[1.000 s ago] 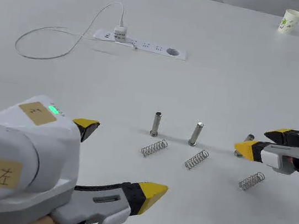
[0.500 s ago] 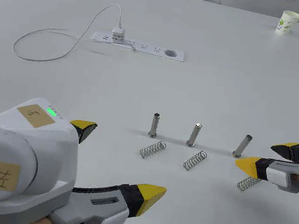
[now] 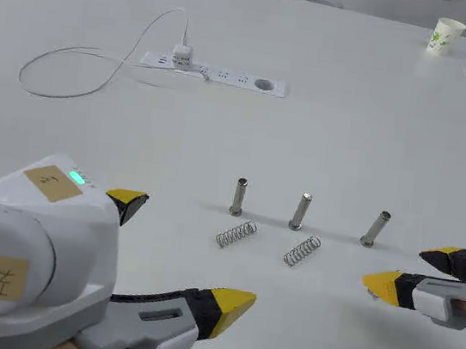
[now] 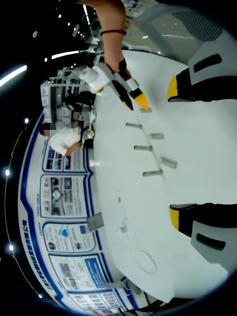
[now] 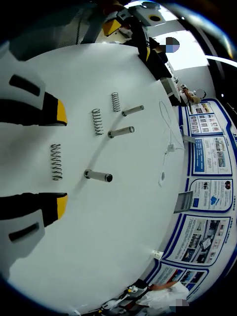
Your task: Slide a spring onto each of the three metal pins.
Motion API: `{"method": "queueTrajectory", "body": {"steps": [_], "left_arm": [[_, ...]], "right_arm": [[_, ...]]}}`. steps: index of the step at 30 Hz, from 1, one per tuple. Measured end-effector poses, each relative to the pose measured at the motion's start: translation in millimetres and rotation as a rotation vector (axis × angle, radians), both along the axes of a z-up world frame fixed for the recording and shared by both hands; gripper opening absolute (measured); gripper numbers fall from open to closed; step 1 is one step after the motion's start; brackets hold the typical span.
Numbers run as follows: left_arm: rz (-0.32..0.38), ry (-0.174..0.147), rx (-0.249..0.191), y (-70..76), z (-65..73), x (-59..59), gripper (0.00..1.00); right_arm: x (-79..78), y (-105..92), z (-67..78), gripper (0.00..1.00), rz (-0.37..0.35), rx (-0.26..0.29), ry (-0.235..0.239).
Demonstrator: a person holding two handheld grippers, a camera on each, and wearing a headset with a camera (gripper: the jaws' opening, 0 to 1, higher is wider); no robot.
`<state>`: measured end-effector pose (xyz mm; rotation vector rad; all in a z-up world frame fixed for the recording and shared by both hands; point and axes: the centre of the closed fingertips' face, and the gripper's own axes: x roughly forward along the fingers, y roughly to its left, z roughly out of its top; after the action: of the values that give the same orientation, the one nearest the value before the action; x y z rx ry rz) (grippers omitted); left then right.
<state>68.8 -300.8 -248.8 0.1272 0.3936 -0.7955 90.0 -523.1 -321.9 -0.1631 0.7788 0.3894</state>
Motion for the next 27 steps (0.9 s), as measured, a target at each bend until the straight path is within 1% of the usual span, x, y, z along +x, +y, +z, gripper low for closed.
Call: {"method": "queueTrajectory", "body": {"steps": [8, 13, 17, 19, 20, 21, 24, 27], "left_arm": [[0.003, 0.003, 0.001, 0.5, -0.6, 0.2, 0.86], [0.002, 0.004, 0.002, 0.5, -0.9, 0.0, 0.85], [0.001, 0.006, 0.003, 0.4, -1.4, -0.4, 0.85], [0.001, 0.006, 0.004, 0.4, -1.6, -0.4, 0.85], [0.0, 0.006, 0.005, 0.4, -1.8, -0.4, 0.84], [0.0, 0.007, 0.006, 0.4, -2.0, -0.5, 0.84], [-0.002, 0.009, 0.01, 0.4, -2.9, -0.6, 0.84], [-0.004, 0.009, 0.01, 0.0, -3.0, -0.7, 0.84]], "right_arm": [[-6.8, -1.8, -15.2, 0.47, 0.017, -0.023, 0.032], [-6.7, -4.5, -22.8, 0.44, 0.012, -0.027, 0.041], [-6.4, -6.1, -27.2, 0.42, 0.008, -0.036, 0.042], [-5.9, -6.9, -28.5, 0.41, 0.006, -0.043, 0.032], [-6.3, -7.1, -28.9, 0.4, 0.003, -0.039, 0.032], [-4.1, -7.1, -28.1, 0.4, -0.006, -0.03, 0.021], [-3.7, -6.1, -29.0, 0.38, -0.014, -0.012, 0.023], [-2.1, -7.1, -29.1, 0.35, -0.016, -0.018, 0.019]]}}
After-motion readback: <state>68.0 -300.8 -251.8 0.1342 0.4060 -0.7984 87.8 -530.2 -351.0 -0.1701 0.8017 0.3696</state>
